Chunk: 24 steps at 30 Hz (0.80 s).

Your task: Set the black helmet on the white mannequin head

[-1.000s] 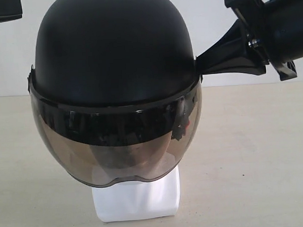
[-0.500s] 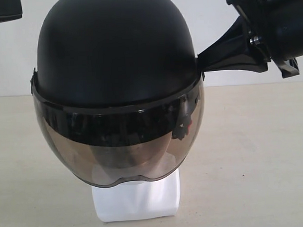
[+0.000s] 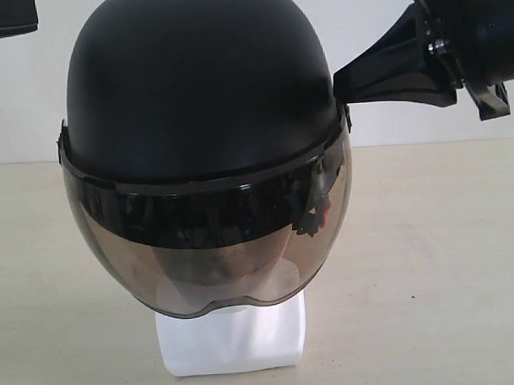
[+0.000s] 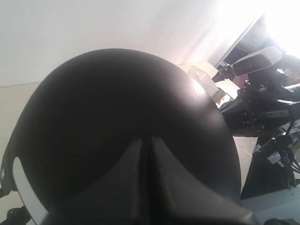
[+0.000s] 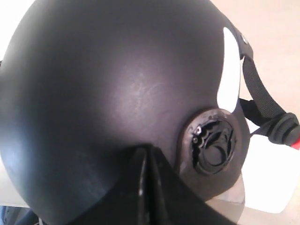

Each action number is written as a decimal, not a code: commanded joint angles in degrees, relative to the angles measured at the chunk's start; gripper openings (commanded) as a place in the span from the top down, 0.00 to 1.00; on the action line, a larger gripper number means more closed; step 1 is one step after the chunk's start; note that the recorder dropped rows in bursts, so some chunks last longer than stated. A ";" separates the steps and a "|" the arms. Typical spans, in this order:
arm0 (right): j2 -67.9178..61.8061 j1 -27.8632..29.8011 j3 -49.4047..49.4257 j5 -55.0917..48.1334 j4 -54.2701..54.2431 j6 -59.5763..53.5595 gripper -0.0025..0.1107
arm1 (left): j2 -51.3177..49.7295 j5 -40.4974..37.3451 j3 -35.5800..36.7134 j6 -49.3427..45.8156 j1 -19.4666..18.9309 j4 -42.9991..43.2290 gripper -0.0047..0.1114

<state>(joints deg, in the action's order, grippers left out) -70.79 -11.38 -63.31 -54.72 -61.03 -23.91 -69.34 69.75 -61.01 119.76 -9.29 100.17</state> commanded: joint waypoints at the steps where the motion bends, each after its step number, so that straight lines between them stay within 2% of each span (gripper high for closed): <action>1: 1.12 -0.10 -0.34 0.25 -0.64 -0.02 0.98 | 0.30 0.21 -0.38 0.46 -0.10 -0.22 0.92; 7: 2.87 0.77 -0.68 -0.20 -0.55 -0.03 0.98 | 0.69 0.21 -0.38 0.46 -0.10 -0.22 0.92; 12: 8.33 7.01 -0.81 -2.26 1.27 -0.70 0.98 | 2.54 0.21 -0.38 0.46 -0.10 -0.22 0.92; 15: 11.82 7.39 -0.81 -2.10 6.92 -0.91 0.98 | 4.06 0.21 0.10 0.46 -0.10 -0.22 0.92; 22: 19.67 5.56 -0.81 0.04 17.83 0.48 0.98 | 8.89 0.21 6.45 0.46 -0.10 -0.54 0.92; 24: 22.36 5.56 -0.81 1.42 25.23 1.08 0.98 | 10.68 0.21 8.90 0.46 -0.10 -3.12 0.92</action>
<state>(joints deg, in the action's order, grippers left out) -51.85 -5.69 -63.85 -55.17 -43.56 -23.52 -61.12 69.75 -54.94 119.76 -9.29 99.65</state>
